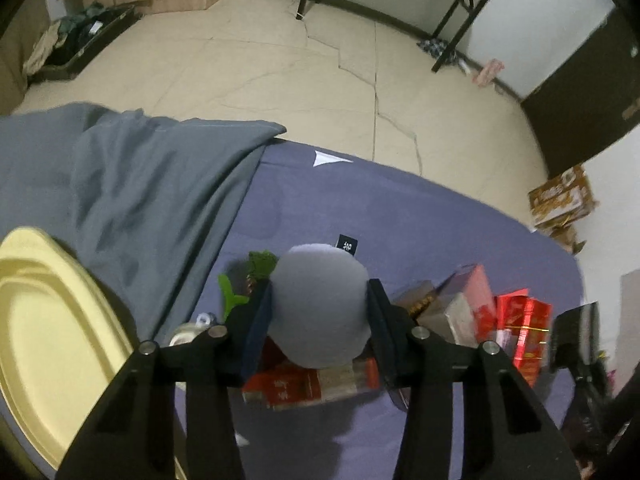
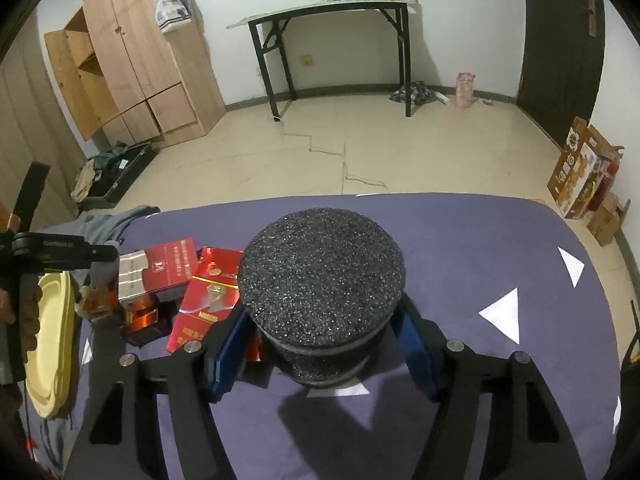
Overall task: Organize rigid objects
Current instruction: 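Grasp the lavender plush ball with the left gripper while the right grasps a black foam cylinder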
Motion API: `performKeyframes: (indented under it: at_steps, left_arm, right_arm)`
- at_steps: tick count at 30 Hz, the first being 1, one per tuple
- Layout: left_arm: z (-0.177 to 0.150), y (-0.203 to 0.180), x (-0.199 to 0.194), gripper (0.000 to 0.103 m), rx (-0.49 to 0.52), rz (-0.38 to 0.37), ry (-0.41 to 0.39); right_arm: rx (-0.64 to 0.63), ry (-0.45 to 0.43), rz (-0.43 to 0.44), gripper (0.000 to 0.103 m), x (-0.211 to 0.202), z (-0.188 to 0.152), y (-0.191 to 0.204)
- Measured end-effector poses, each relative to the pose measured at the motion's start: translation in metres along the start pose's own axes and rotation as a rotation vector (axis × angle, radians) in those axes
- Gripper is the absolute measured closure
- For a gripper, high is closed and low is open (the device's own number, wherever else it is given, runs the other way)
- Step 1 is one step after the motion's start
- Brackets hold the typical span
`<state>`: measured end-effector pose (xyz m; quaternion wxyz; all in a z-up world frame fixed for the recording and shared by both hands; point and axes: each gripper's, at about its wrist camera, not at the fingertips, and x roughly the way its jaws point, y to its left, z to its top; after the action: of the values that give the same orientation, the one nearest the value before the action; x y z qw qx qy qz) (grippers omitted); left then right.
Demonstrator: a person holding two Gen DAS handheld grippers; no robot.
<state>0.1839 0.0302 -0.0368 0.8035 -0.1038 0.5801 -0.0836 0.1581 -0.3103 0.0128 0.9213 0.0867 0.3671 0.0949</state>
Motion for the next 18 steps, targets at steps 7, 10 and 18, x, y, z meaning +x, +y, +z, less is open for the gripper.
performKeyframes:
  at_steps: [7,10,18]
  left_arm:
    - [-0.014,0.034,-0.071,0.055,-0.022,0.004,-0.051]
    - [-0.022,0.069,-0.108,0.055,-0.068,0.02,-0.085]
    - [-0.042,0.166,-0.173,0.055,-0.147,0.108,-0.147]
  right_arm:
    - [-0.011,-0.075,-0.026,0.036,-0.043,0.003,-0.006]
    - [-0.015,-0.114,0.014,0.036,-0.068,0.006,0.006]
    - [-0.166,-0.106,0.259,0.036,-0.114,-0.003,0.124]
